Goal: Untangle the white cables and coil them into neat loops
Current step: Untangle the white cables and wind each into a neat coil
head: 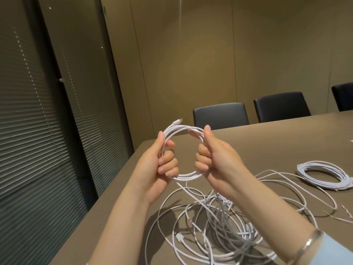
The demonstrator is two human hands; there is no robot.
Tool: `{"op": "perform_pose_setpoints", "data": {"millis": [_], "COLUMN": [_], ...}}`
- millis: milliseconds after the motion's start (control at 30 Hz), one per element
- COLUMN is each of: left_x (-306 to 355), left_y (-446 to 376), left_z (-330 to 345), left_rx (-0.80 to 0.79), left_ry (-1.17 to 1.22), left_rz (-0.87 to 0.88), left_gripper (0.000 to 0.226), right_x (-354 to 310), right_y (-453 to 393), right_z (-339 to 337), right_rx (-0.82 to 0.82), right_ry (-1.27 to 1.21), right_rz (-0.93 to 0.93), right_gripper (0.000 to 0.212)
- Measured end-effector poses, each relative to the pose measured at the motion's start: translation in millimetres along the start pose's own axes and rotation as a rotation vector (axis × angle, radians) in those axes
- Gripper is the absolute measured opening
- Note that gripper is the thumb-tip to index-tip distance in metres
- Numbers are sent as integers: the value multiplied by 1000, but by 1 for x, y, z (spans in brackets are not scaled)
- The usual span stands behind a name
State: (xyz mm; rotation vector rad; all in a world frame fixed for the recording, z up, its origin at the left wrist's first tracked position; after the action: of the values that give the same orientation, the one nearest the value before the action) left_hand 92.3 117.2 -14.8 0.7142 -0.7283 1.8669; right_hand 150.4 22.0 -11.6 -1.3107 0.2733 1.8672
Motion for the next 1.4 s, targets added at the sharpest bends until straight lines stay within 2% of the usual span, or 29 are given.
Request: {"op": "perform_pose_setpoints", "data": {"millis": [233,367,500,700,833,900,933,1033,1133,1200,1233,1300,1400], "left_x": [0,-2,-4,-6,-11,-6,-2,19,38,50,56,65,73], "left_y": [10,16,14,18,13,8,5,1,1,3,5,8,10], "left_z": [10,17,17,17,14,10,6,-13,-29,-41,-47,-61,-83], "left_rx": [-109,-174,-154,-191,-159,-120,-95,-8,29,53,69,102,148], "left_ry": [-34,-87,-205,-78,-121,-85,-38,110,216,228,223,213,220], "left_rz": [-73,-129,-118,-199,-191,-137,-99,26,104,148,168,196,203], "left_gripper": [24,35,48,36,32,34,35,38,39,39,39,39,39], "right_x": [-5,-7,-10,-11,-13,-14,-10,15,57,79,83,78,52], "right_y": [-3,0,0,-3,-5,-5,-6,-1,22,37,39,30,9], "right_z": [-15,-14,-14,-16,-17,-10,-5,7,14,12,8,-6,-39], "right_rx": [74,59,32,49,67,6,-54,-277,-645,-856,-887,-799,-605], "right_ry": [139,261,308,376,457,430,415,604,888,1037,1078,1153,1306], "right_rz": [26,30,20,-22,-101,-141,-130,44,307,396,413,403,343], "right_gripper": [24,24,25,23,26,33,43,61,49,26,14,2,12]}}
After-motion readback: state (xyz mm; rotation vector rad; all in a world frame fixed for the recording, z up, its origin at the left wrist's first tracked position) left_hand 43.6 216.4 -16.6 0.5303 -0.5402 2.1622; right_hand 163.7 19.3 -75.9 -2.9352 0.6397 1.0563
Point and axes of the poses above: each hand's wrist, its own y-axis away from the middle knuckle, its own z-axis out of the palm, x = y × z, the point moved 9 cm from there along -y, towards the middle knuckle, and after that the axes turned 11 degrees about y, right-handed, at the moved point
